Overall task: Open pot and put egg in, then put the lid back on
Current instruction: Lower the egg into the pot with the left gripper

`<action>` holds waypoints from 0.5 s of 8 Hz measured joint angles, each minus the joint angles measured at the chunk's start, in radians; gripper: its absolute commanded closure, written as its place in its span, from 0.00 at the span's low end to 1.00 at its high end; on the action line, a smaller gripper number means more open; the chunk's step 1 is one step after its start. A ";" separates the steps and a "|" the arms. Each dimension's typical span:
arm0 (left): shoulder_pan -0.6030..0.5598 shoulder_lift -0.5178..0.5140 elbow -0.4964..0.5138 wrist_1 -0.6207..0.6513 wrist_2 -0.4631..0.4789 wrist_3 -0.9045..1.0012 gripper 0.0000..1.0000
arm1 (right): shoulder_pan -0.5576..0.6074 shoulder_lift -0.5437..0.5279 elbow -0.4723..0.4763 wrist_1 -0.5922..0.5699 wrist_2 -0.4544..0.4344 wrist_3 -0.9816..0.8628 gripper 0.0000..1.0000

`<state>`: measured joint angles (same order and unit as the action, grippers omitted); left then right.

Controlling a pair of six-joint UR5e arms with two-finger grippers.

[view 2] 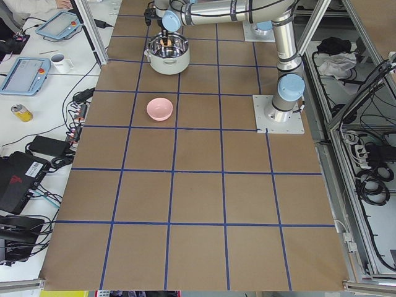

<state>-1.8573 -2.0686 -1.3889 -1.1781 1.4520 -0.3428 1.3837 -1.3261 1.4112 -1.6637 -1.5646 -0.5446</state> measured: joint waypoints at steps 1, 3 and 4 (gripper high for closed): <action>-0.001 -0.012 -0.001 0.002 0.000 0.004 1.00 | 0.000 0.000 0.000 0.000 0.001 0.000 1.00; -0.004 -0.029 -0.003 0.003 0.000 0.000 1.00 | 0.000 0.000 0.000 0.000 0.001 0.000 1.00; -0.006 -0.033 -0.003 0.003 -0.003 -0.009 1.00 | 0.000 0.000 0.000 0.000 0.002 0.000 1.00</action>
<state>-1.8635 -2.1019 -1.3914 -1.1748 1.4487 -0.3518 1.3837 -1.3262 1.4114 -1.6635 -1.5626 -0.5446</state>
